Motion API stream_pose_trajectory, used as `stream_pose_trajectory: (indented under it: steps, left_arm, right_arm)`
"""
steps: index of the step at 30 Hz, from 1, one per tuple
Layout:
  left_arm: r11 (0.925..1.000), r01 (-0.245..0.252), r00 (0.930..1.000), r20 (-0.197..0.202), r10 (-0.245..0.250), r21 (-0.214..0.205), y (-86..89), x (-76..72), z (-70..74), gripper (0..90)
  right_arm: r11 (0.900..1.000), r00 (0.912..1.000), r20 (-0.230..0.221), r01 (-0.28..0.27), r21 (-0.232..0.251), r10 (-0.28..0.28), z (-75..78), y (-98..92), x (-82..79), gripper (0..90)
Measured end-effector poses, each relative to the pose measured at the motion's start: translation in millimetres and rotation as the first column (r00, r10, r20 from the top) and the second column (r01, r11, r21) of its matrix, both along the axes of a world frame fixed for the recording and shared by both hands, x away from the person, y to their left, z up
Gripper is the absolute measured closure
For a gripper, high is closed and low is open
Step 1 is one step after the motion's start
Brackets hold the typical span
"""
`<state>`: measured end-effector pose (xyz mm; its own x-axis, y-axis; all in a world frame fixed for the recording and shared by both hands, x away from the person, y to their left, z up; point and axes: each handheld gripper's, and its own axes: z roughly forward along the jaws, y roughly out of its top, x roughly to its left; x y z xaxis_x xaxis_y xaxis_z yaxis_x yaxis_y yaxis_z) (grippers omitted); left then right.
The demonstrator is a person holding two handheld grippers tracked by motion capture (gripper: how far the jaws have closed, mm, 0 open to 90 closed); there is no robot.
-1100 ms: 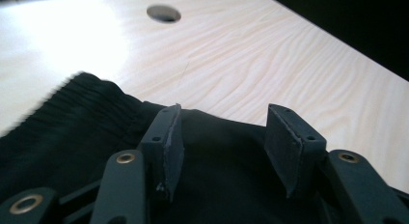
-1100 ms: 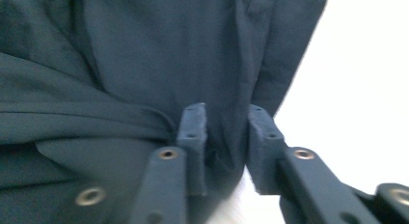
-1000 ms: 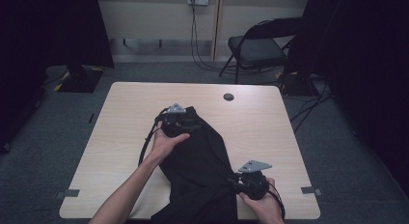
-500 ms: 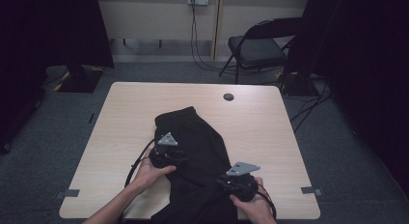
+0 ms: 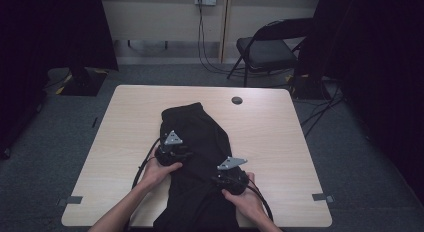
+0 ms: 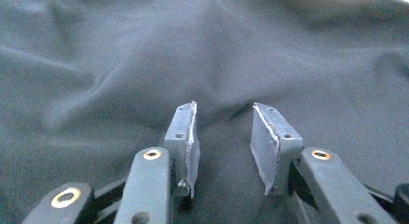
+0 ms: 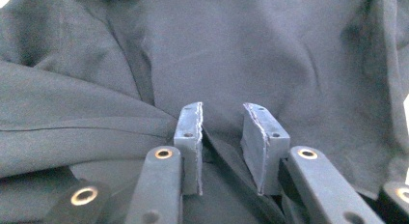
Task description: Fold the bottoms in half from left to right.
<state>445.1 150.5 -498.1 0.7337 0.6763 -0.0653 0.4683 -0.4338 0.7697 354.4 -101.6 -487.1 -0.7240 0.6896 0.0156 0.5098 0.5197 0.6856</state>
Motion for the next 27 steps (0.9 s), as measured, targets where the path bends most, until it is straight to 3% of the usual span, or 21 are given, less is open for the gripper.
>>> stream_pose_trajectory:
  steps: [2, 3, 4, 6, 7, 10, 11, 13, 15, 19, 21, 23, 27]
  left_arm:
    - [0.9998, -0.018, 0.9998, -0.002, 0.018, -0.005, 2.5, 5.9, -0.1, 63.6]
    - [0.9994, -0.028, 0.9996, 0.001, 0.028, -0.018, 4.6, 8.3, -1.2, 64.5]
    - [0.9983, -0.048, 0.9988, -0.007, 0.048, -0.032, 6.1, 9.9, -1.8, 64.5]
    - [0.9981, -0.056, 0.9984, 0.002, 0.056, -0.025, 6.1, 9.6, -1.9, 64.5]
    - [0.9987, -0.05, 0.9986, 0.017, 0.05, -0.008, 5.4, 8.7, -1.9, 64.4]
    - [0.9988, -0.047, 0.9989, 0.008, 0.047, -0.012, 7.0, 9.7, -1.7, 64.5]
    - [0.9987, -0.049, 0.9987, 0.009, 0.049, -0.011, 7.1, 9.5, -1.7, 64.4]
    - [0.9987, -0.05, 0.9987, 0.011, 0.05, -0.011, 6.8, 8.8, -1.8, 64.3]
    - [0.9987, -0.049, 0.9988, 0.008, 0.049, -0.013, 7.3, 9.1, -1.7, 63.4]
    - [0.9985, -0.052, 0.9986, 0.006, 0.052, -0.017, 7.8, 9.3, -1.7, 63.4]
    - [0.9983, -0.054, 0.9985, 0.003, 0.054, -0.022, 9.4, 9.8, -1.8, 62.3]
    - [0.9983, -0.057, 0.9984, 0.001, 0.057, -0.014, 10.3, 9.8, -1.6, 60.6]
    - [0.9981, -0.06, 0.9982, 0.0, 0.06, -0.017, 13.9, 9.7, -1.8, 60.5]
  right_arm:
    - [1.0, 1.0, 0.006, -0.001, -0.008, 0.001, 0.2, 3.7, 3.8, 65.4]
    - [0.999, 0.9994, 0.023, 0.025, -0.037, -0.024, 2.1, 10.6, 8.2, 57.5]
    - [0.999, 0.9994, 0.023, 0.025, -0.037, -0.024, 2.1, 10.6, 8.2, 57.5]
    - [0.9999, 0.9996, 0.03, 0.003, 0.013, -0.003, 12.4, 11.2, -0.8, 55.3]
    - [0.9996, 0.9991, 0.038, -0.016, 0.022, 0.015, 17.8, 9.3, -6.8, 57.2]
    - [0.999, 0.999, 0.033, -0.03, 0.034, 0.029, 25.3, 3.6, -19.8, 63.8]
    - [0.9983, 0.9991, 0.014, -0.042, 0.042, 0.041, 25.2, -5.5, -36.7, 67.8]
    - [0.9979, 0.999, 0.002, -0.044, 0.047, 0.044, 23.3, -8.5, -42.2, 69.1]
    - [0.9979, 0.9975, -0.032, -0.063, 0.015, 0.064, 14.2, -15.5, -58.3, 66.0]
    - [0.9977, 0.9966, -0.049, -0.067, -0.007, 0.067, 8.0, -15.4, -61.1, 57.8]
    - [0.9959, 0.9965, -0.027, -0.08, -0.043, 0.079, 3.6, -10.9, -61.9, 53.9]
    - [0.9952, 0.9974, -0.006, -0.073, -0.066, 0.072, 3.4, -9.4, -61.8, 54.8]
    - [0.9964, 0.9994, 0.012, -0.033, -0.078, 0.034, 4.1, -17.0, -59.5, 71.3]
